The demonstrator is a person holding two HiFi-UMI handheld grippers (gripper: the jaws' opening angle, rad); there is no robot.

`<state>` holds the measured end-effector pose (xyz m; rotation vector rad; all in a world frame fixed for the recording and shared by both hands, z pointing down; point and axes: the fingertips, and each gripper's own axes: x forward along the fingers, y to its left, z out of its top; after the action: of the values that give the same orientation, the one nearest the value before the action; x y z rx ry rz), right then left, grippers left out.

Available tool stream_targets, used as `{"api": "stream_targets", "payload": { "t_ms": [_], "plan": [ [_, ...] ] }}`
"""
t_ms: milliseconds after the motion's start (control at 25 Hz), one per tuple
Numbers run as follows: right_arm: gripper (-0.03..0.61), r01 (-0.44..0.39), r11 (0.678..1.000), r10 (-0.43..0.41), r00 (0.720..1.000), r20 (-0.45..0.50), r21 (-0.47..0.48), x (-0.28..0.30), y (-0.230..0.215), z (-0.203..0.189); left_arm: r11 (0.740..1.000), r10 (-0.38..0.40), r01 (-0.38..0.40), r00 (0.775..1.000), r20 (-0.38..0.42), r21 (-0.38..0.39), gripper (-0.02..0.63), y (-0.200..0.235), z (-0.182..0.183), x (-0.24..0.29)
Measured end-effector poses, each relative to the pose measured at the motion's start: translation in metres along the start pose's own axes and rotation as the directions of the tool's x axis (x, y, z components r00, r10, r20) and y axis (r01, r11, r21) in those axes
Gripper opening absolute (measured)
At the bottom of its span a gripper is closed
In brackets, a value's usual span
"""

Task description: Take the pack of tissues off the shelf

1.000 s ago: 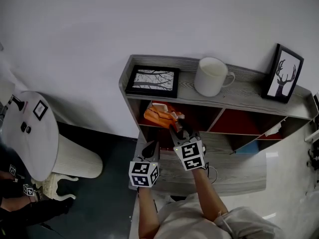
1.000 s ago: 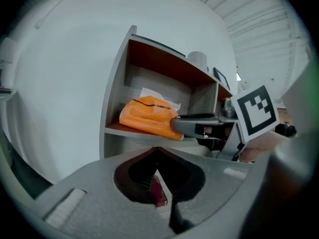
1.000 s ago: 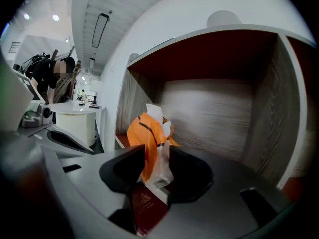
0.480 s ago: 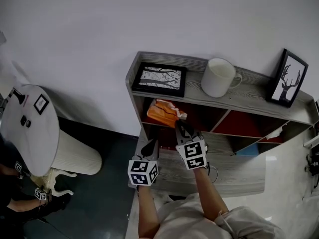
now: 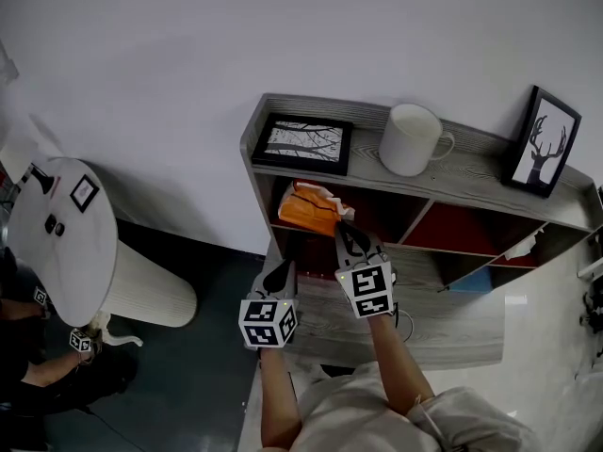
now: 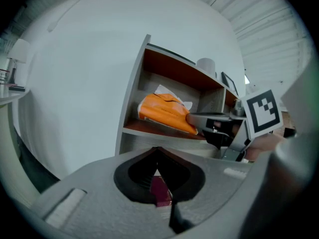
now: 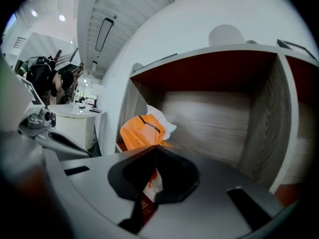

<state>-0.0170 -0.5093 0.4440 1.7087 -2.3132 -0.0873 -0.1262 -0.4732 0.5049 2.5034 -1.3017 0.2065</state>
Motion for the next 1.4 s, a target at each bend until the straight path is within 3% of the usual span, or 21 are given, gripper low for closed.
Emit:
{"api": "stream_targets", "payload": {
  "t_ms": [840,1400],
  "plan": [
    [0.017,-0.027,0.999,0.025,0.997,0.068,0.029,-0.069,0.010,0.007,0.999,0.044,-0.044,0.999,0.001,0.028,0.009,-0.041,-0.015,-0.050],
    [0.017,-0.083,0.995,0.084,0.996,-0.013,0.062,-0.116,0.048,-0.048,0.998,0.062,-0.062,0.997,-0.039,-0.004,0.008,-0.064,-0.061,-0.100]
  ]
}}
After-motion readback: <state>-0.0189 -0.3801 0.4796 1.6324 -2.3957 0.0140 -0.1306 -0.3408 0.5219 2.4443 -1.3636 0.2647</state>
